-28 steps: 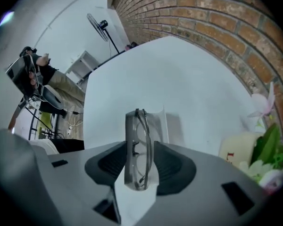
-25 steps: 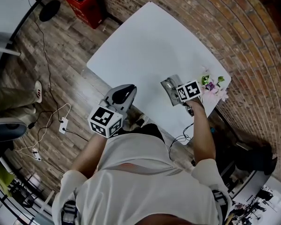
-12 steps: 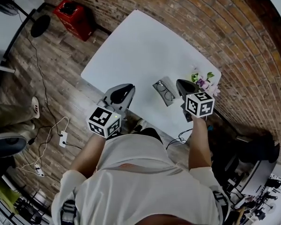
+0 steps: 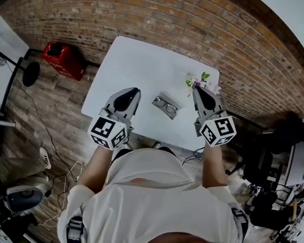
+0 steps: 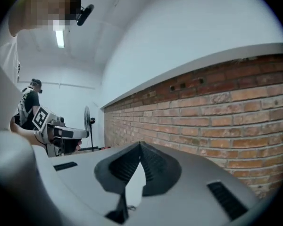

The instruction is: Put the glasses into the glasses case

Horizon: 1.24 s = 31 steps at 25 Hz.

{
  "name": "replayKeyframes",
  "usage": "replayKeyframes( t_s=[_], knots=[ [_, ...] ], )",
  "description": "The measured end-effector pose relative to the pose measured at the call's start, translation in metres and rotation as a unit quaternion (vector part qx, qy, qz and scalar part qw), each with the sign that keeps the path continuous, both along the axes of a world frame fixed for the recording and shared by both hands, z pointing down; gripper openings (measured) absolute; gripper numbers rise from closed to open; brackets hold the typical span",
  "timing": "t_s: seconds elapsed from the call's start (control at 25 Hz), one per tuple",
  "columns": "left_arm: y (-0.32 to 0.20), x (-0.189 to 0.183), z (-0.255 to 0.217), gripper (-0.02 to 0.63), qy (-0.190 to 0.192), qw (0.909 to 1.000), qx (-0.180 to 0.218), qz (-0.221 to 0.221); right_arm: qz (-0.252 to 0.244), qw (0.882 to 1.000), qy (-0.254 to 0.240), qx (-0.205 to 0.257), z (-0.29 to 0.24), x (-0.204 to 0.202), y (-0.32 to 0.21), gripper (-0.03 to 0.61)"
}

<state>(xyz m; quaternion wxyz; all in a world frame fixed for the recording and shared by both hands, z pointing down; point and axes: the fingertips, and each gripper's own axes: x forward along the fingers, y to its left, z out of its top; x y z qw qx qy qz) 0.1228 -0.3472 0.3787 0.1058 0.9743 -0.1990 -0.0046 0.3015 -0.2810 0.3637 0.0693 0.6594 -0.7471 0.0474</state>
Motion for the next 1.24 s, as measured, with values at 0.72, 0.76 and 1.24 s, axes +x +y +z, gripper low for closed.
replayKeyframes(
  t_s=[0.72, 0.76, 1.24],
  knots=[
    [0.016, 0.024, -0.033, 0.034, 0.016, 0.9969, 0.057, 0.052, 0.101, 0.993, 0.019, 0.063, -0.028, 0.017, 0.063, 0.052],
    [0.017, 0.024, -0.033, 0.034, 0.016, 0.9969, 0.056, 0.052, 0.101, 0.993, 0.017, 0.062, -0.028, 0.017, 0.063, 0.052],
    [0.014, 0.016, -0.028, 0.034, 0.017, 0.9978, 0.043, 0.047, 0.077, 0.996, 0.017, 0.033, -0.014, 0.005, 0.053, 0.052]
  ],
)
